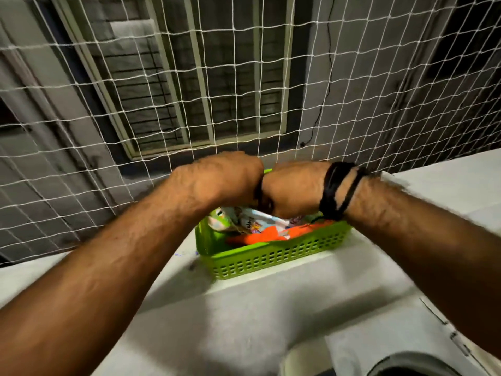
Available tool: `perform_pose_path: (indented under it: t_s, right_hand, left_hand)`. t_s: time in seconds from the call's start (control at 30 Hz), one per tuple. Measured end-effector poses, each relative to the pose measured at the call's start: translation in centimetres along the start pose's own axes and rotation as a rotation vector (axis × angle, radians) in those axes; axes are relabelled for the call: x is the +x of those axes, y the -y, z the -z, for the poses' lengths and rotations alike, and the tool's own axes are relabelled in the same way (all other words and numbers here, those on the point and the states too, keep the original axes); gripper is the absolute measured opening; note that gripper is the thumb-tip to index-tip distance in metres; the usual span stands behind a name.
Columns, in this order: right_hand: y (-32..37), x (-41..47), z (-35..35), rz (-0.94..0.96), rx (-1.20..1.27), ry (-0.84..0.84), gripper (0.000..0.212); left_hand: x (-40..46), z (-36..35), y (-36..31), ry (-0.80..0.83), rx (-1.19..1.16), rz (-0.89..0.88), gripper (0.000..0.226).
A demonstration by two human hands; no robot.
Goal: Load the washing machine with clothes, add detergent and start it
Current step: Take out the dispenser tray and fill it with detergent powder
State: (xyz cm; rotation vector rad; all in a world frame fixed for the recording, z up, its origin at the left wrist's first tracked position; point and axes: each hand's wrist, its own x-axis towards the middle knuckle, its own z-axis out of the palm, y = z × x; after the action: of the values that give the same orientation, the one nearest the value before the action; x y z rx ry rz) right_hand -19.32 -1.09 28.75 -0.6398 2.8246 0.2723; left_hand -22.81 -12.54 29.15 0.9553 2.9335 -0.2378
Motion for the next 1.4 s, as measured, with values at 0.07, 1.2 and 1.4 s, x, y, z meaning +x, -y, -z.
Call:
perform_pose_path:
  t_s: [0.07,1.2,1.4]
  right_hand:
    - [0.5,0.2,-0.2,-0.006,-0.04,0.003,0.016]
    - [-1.8,0.4,-3.0,-0.072,0.213,-0.515,0.019]
    - [-2.5,1.0,-3.4,-0.096,0.507,-0.439,0.033]
  left_hand:
    - [0.1,0.1,-0.2,0.022,0.001,0.006,0.026]
    - [1.1,0.3,0.8,0.16,0.099,-0.02,0.021]
    - [0.9,0.3,1.0,0.168,0.087,-0.034,0.018]
